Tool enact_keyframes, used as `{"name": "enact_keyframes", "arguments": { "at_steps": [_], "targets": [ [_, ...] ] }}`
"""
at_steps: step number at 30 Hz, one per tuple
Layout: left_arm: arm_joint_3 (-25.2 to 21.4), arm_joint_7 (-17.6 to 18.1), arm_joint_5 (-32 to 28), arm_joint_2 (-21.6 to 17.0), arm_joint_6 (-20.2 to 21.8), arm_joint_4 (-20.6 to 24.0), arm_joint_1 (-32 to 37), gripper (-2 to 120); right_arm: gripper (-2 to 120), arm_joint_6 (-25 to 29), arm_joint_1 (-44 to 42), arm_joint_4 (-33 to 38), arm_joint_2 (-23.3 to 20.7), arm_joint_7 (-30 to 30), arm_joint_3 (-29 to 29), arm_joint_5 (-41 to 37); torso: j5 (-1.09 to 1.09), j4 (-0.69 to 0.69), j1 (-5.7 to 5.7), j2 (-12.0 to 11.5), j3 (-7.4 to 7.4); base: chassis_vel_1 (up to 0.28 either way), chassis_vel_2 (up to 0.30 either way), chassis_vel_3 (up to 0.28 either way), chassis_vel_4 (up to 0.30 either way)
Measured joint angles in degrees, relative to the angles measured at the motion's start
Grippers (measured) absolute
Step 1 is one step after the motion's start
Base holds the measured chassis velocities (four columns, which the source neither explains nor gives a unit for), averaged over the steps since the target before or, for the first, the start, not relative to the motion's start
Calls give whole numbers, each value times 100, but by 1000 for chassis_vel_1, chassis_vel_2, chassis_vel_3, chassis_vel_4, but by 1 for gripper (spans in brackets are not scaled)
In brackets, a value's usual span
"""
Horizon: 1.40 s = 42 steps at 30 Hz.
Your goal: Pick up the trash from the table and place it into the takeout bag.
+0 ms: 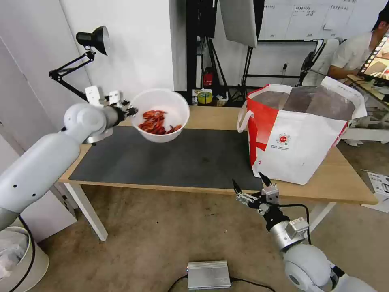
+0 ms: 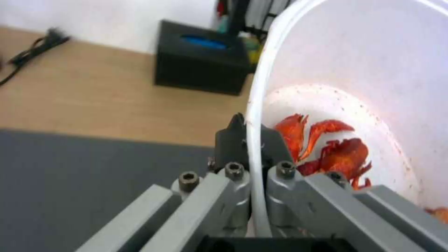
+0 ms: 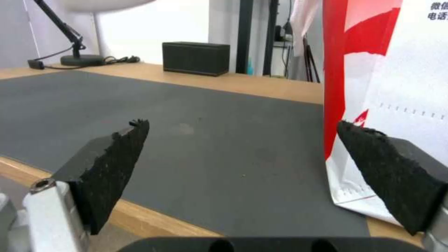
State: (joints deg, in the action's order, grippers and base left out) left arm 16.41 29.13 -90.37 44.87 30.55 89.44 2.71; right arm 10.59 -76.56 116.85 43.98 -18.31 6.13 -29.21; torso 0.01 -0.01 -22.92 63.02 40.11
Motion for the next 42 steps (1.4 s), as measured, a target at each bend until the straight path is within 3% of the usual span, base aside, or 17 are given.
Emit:
{"name": "enact_keyframes", "arguments": {
  "at_steps": [7,14,26,42],
  "targets": [
    [233,235,-202,203,-9,95,-430,0,100,0,0,0,0,0,0,0,-1,2,0,0,0,0,0,0,0],
    [479,434,-349,708,-71,32,-895,0,100,0,0,0,0,0,0,0,0,1,0,0,0,0,0,0,0],
    [724,756,-418,1916,-254,-574,-1558,0,100,0,0,0,0,0,0,0,0,1,-1,0,0,0,0,0,0],
    [1135,833,-430,2800,-435,-1209,-2100,0,100,0,0,0,0,1,0,0,0,1,0,0,0,0,0,0,0]
  ]
}}
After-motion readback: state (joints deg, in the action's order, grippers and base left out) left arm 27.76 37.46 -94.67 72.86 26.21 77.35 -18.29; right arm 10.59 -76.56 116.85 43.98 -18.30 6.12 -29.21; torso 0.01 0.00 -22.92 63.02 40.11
